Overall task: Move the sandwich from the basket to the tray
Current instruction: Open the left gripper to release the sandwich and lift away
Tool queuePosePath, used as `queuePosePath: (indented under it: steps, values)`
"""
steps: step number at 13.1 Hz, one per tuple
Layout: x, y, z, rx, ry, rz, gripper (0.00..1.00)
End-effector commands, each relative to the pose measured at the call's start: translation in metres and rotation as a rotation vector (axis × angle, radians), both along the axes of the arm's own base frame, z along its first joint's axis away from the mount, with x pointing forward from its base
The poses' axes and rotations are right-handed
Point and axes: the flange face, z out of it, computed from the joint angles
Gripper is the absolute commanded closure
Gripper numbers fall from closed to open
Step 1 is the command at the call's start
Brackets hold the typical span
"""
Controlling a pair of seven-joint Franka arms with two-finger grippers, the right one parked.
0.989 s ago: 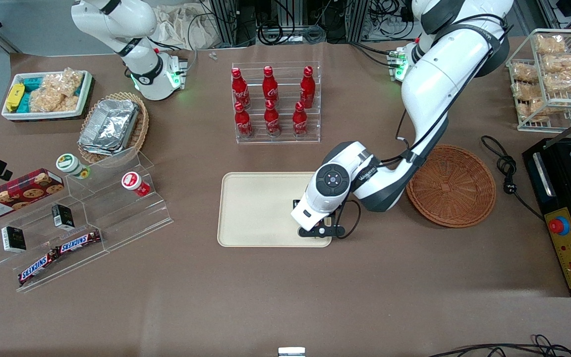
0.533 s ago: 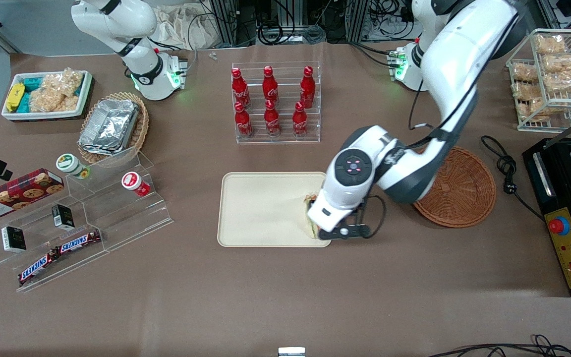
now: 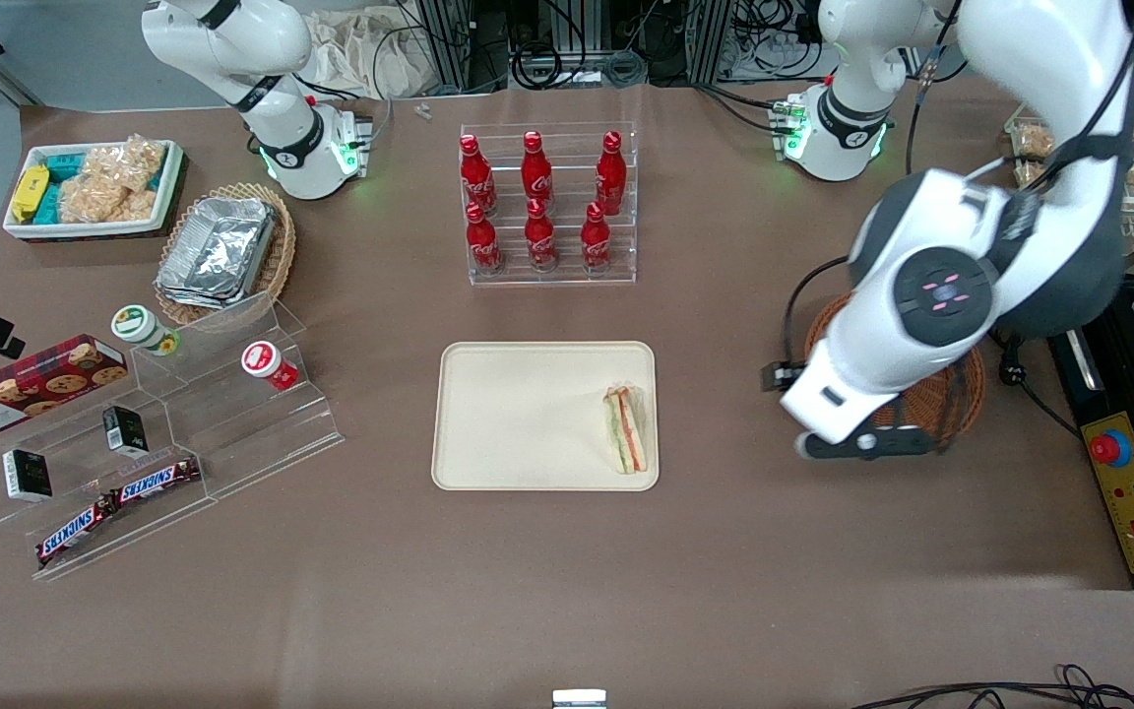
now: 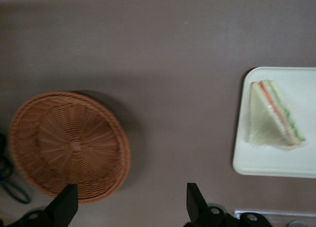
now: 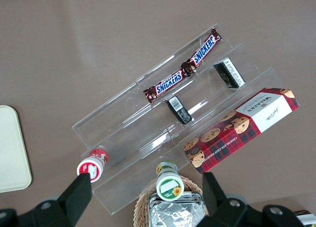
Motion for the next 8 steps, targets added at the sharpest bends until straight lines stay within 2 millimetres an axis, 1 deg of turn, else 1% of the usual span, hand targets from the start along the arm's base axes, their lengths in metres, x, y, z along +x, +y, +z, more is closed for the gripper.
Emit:
queuePosePath:
  steps: [1,3,4,6,8]
  values:
    - [-0.031,0.068,0.028,-0.008,0.012,-0.088,0.01]
    - [-0.034,0.111,0.04,-0.012,0.063,-0.183,0.01]
    - [-0.03,0.125,0.05,-0.017,0.062,-0.217,0.01]
    - [-0.024,0.135,0.056,-0.006,0.05,-0.254,0.01]
    - [-0.018,0.135,0.06,-0.009,0.038,-0.252,0.01]
